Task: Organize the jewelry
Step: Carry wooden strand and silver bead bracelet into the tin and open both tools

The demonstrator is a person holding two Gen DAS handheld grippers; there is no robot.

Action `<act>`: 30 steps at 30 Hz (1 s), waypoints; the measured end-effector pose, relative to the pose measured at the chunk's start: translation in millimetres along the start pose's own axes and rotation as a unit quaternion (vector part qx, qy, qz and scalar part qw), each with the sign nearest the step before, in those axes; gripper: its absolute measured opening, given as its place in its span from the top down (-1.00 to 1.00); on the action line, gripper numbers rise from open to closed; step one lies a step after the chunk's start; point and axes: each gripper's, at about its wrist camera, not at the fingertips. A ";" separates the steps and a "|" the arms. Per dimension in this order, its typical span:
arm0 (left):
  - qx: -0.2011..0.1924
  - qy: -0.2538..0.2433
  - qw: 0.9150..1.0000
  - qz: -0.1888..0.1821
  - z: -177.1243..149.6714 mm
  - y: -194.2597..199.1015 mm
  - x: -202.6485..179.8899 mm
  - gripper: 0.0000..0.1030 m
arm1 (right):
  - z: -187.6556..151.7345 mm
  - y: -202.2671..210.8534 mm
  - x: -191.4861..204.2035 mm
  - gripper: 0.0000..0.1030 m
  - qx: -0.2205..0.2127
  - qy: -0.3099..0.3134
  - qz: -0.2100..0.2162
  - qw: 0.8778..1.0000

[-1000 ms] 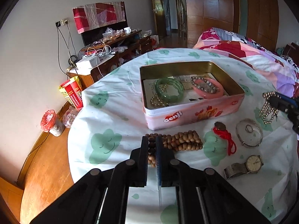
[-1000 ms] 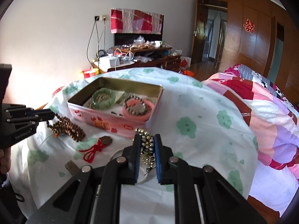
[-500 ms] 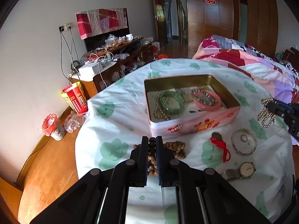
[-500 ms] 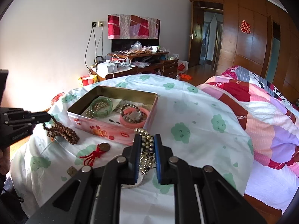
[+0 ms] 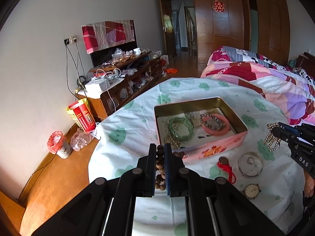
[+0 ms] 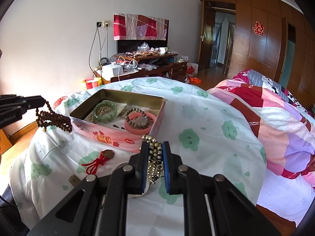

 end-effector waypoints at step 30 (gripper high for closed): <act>-0.020 -0.019 1.000 0.011 73.8 -20.8 -3.6 0.87 | 49.5 -23.3 0.4 0.69 -0.003 0.023 0.012 1.000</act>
Point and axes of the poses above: each gripper's, at about its wrist camera, not at the fingertips, and y roughly against the way its jaws point, x to its left, z to its top, and after that the axes turned 7 degrees about x, right-handed
